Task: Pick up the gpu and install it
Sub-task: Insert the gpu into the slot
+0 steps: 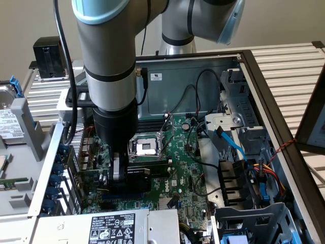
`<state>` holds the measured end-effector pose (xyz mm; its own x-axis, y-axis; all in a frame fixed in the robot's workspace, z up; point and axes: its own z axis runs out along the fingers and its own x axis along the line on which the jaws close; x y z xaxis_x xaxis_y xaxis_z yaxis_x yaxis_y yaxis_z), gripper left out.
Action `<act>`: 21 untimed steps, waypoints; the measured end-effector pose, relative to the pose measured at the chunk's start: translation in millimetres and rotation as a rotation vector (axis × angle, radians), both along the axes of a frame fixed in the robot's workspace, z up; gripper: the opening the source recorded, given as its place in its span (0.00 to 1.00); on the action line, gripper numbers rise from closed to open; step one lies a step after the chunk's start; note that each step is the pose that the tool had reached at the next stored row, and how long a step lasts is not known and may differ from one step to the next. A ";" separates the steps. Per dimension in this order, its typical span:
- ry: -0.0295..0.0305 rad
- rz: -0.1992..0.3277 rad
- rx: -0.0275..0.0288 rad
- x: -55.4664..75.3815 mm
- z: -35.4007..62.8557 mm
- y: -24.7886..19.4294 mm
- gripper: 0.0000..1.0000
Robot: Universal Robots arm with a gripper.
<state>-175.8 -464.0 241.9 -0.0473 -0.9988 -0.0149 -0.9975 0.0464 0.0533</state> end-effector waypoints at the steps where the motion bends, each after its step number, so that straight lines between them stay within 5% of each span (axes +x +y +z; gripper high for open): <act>1: 0.0000 0.000 0.0000 0.0 -0.1 0.0 0.27; 21: -0.0002 0.000 -0.0057 -0.1 -1.5 0.6 0.27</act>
<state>-175.9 -463.4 240.4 -0.0474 -0.9988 -0.0092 -0.9975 0.0469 0.0528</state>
